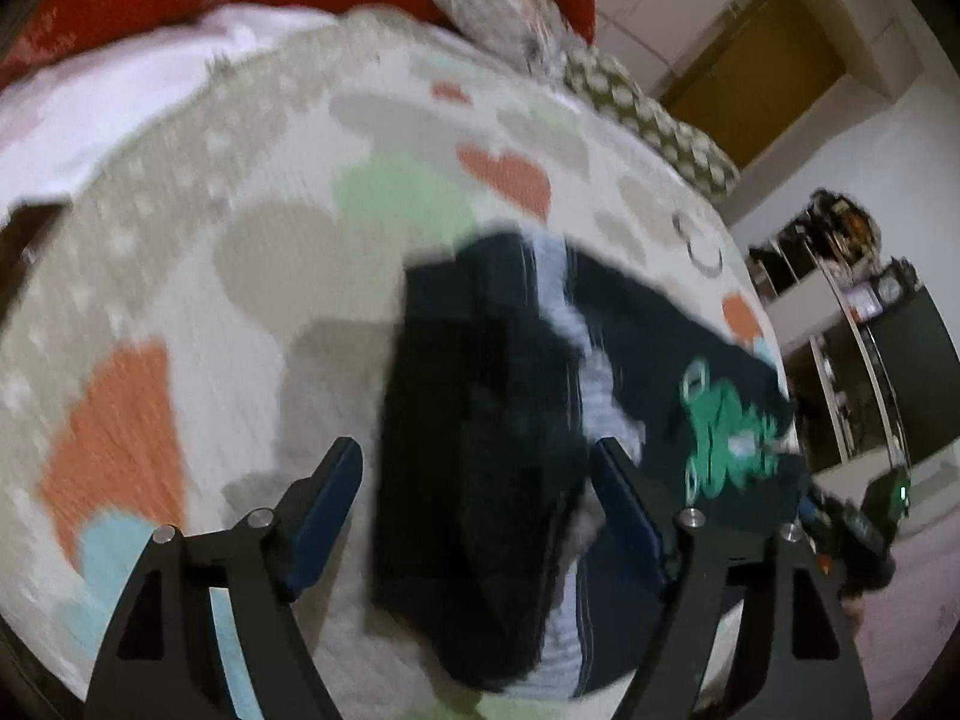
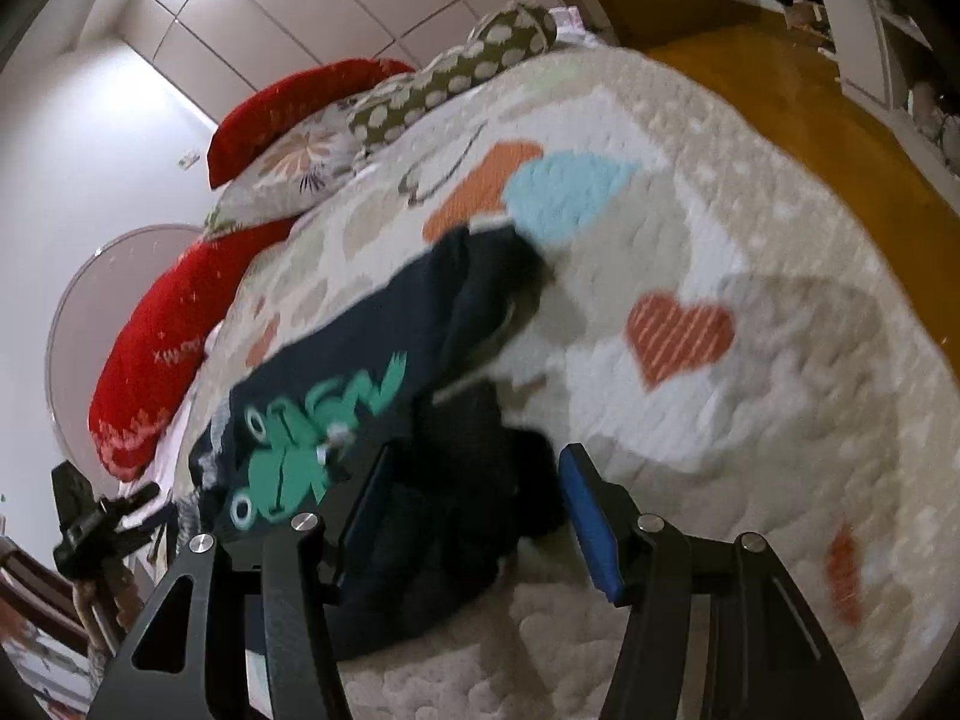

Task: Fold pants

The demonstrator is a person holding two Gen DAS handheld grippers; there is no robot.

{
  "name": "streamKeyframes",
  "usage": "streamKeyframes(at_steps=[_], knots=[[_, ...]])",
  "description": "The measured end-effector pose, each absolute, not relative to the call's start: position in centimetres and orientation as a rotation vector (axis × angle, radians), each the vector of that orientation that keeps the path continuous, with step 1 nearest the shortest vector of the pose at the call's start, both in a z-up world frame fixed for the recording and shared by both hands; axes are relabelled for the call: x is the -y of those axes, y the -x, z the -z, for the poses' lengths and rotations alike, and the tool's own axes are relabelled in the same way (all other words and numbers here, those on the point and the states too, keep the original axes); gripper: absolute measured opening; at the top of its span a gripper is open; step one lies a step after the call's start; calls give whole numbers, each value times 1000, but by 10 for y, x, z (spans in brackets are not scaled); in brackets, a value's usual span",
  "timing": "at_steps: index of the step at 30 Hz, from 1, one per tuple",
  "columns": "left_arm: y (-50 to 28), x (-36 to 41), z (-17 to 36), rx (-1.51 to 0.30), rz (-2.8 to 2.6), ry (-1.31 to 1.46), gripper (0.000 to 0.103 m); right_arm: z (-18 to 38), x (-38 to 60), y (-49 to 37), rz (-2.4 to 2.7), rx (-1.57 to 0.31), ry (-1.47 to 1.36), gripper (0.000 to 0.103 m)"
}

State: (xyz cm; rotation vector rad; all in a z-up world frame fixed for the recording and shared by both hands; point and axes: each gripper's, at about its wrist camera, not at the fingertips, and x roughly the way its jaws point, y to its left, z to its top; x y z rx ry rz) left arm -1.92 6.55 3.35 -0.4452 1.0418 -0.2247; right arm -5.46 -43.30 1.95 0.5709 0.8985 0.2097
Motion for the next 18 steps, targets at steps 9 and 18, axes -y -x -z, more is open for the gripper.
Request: streamKeyframes(at_steps=[9, 18], knots=[[36, -46, -40, -1063, 70, 293, 20, -36, 420, 61, -222, -875, -582, 14], [59, -35, -44, -1025, 43, 222, 64, -27, 420, 73, -9, -915, -452, 18]])
